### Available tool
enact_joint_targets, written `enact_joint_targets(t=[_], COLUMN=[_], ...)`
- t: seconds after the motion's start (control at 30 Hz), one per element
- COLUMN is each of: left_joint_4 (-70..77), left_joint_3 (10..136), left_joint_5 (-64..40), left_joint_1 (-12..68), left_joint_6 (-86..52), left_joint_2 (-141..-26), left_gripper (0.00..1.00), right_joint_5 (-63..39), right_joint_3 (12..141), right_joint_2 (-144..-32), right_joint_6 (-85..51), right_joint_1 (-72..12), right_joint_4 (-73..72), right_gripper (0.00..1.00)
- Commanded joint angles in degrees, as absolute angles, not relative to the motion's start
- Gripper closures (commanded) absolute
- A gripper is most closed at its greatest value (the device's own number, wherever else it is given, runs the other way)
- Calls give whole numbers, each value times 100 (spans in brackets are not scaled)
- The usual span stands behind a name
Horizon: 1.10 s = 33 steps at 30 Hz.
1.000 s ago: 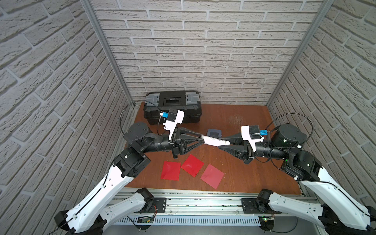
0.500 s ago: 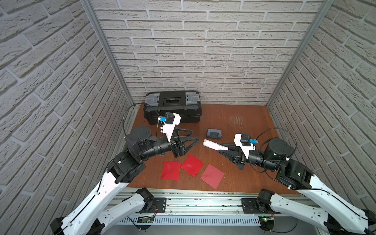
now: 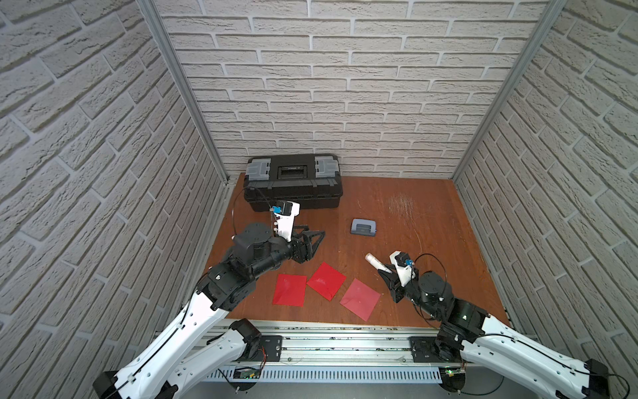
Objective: Seal the envelope with a glue stick
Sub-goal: Place the glue stick at the center of the board.
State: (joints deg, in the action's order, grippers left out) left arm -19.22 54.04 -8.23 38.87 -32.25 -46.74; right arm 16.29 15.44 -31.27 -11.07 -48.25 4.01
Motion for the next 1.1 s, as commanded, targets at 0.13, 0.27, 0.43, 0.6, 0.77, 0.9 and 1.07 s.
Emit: enact_joint_targets(t=[0.13, 0.27, 0.43, 0.6, 0.77, 0.9, 1.07], left_joint_4=[-1016, -1051, -1063, -1179, -1722, -2300, -2605], left_joint_3=[4938, 4837, 4715, 4642, 4653, 4694, 4522], left_joint_5=[-661, -610, -605, -587, -192, 352, 1245], left_joint_1=[3814, 3767, 3707, 3578, 3322, 3020, 2497], left_joint_6=[-3662, -3658, -3682, -3652, -3589, -3442, -3165], left_joint_2=[-4805, -4876, -4871, -4760, -4619, -4506, -4467], left_gripper=[34, 34, 34, 34, 33, 30, 13], right_joint_5=[2386, 2052, 1819, 1916, 1909, 1682, 1301], right_joint_3=[826, 717, 753, 926, 1151, 1597, 2416], right_joint_2=[-3770, -4413, -5029, -5214, -5046, -4675, -4489], right_joint_6=[-1568, -1752, -1953, -1971, -1988, -1940, -1572], right_joint_1=[-4588, -4286, -4135, -4105, -3983, -3732, -3015], right_joint_4=[-1326, -1594, -1782, -1582, -1136, -462, 351], right_gripper=[86, 85, 81, 69, 55, 42, 33])
